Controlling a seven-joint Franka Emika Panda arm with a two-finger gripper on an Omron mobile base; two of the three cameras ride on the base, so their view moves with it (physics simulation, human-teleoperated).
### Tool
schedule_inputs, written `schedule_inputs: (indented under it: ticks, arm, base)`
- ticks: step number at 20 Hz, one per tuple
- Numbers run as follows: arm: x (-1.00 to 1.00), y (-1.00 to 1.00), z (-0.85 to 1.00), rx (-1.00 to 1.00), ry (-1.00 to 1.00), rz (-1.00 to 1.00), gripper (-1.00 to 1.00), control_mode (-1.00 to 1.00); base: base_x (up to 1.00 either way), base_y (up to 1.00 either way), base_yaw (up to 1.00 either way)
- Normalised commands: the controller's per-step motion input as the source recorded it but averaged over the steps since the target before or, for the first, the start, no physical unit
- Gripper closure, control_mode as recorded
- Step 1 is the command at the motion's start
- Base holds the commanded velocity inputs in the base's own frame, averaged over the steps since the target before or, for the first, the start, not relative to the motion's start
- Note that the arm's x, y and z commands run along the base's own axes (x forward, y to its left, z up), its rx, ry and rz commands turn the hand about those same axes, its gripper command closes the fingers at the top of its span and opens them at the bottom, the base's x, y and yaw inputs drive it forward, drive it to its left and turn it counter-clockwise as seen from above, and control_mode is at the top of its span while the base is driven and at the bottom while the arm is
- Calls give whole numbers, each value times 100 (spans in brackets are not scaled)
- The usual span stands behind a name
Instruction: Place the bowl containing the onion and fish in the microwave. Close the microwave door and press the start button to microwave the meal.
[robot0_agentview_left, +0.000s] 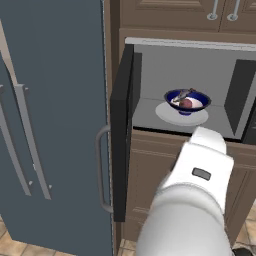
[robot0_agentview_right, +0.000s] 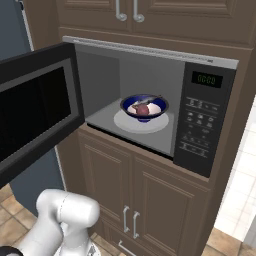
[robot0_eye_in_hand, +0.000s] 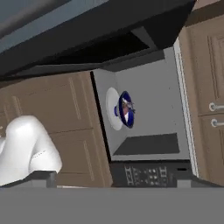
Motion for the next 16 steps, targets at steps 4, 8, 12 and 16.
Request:
schedule_inputs:
  ticks: [4,8,12,16]
  arm:
    - [39,66,-2,-21,0,0,-100,-100]
    - [50,53,-18,-16,0,0,-100,-100]
    - [45,48,-35,-13,-1,0,-100,-100]
    - [38,37,-43,-10,-5,0,-100,-100]
  base:
    - [0,0,0]
    - [0,0,0]
    - [0,0,0]
    - [0,0,0]
